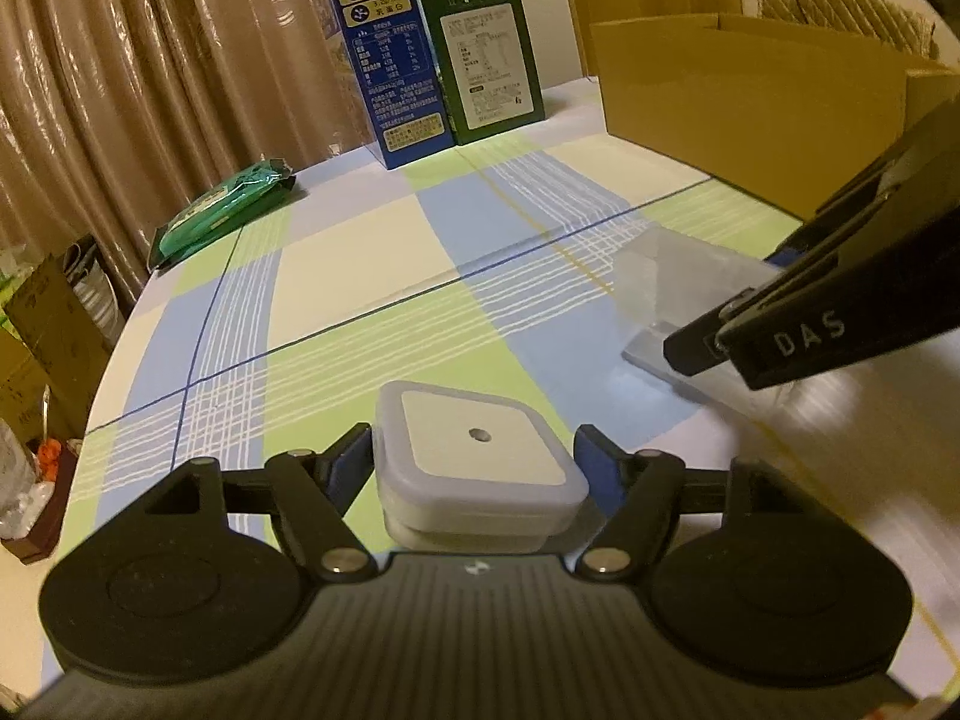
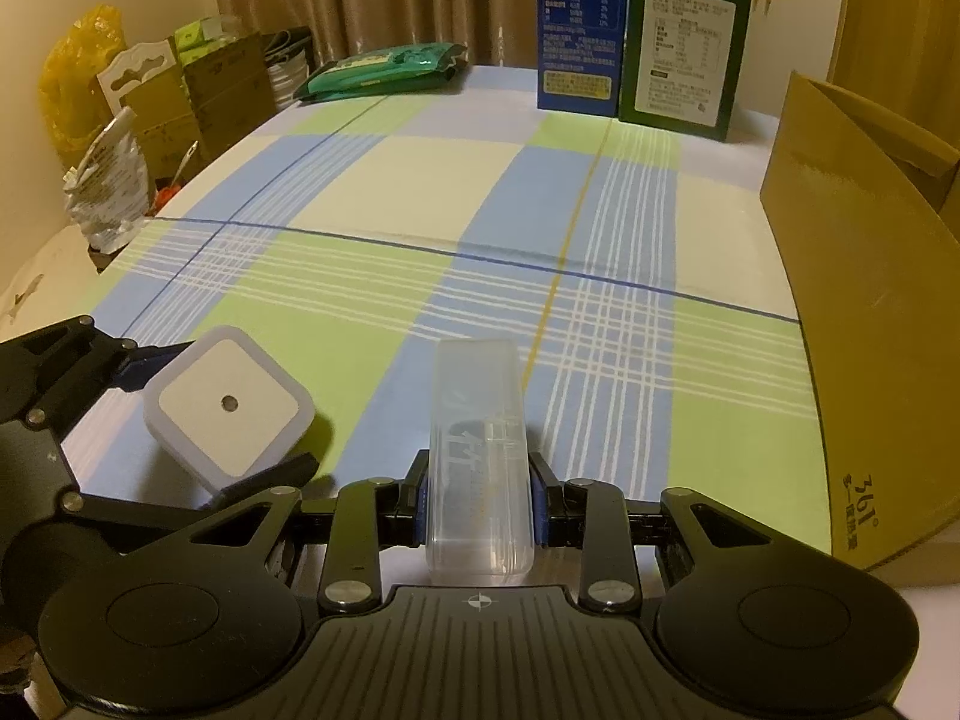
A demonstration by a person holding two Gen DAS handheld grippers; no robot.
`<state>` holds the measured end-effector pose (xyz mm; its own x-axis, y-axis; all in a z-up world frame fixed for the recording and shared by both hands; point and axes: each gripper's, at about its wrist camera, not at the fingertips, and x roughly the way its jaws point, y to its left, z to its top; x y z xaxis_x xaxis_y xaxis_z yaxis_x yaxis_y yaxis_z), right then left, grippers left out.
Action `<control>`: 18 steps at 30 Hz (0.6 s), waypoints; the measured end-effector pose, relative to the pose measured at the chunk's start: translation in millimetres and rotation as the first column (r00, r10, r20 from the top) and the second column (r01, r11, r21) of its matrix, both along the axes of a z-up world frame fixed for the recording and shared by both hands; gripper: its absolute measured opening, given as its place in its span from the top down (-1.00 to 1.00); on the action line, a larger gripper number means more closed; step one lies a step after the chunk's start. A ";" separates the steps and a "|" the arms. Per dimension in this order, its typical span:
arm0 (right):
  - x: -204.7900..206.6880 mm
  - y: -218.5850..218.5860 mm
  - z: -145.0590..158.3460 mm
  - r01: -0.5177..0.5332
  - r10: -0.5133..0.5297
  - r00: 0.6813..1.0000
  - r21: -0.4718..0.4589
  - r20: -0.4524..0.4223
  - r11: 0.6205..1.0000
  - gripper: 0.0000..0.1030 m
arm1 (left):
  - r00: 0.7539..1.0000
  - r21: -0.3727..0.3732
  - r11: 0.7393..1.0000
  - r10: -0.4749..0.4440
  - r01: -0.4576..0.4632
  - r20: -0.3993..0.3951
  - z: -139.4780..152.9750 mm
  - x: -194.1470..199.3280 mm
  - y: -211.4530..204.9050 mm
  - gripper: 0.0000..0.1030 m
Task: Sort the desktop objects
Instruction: 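Lift the plastic case and night-light off the table with both tools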
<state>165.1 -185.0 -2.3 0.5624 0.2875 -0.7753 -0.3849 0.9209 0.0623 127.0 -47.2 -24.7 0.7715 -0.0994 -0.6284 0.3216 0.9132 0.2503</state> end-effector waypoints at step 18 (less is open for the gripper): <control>1.1 -4.5 5.7 0.020 -0.021 1.000 0.028 0.014 0.999 0.46 | 1.000 -0.049 0.999 0.015 -0.015 0.004 18.6 -6.1 2.6 -0.22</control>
<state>166.2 -189.5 3.5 0.5794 0.2970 -0.7590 -0.3669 0.9266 0.0826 120.9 -44.6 -6.2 0.7757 -0.1188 -0.6198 0.3071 0.9290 0.2063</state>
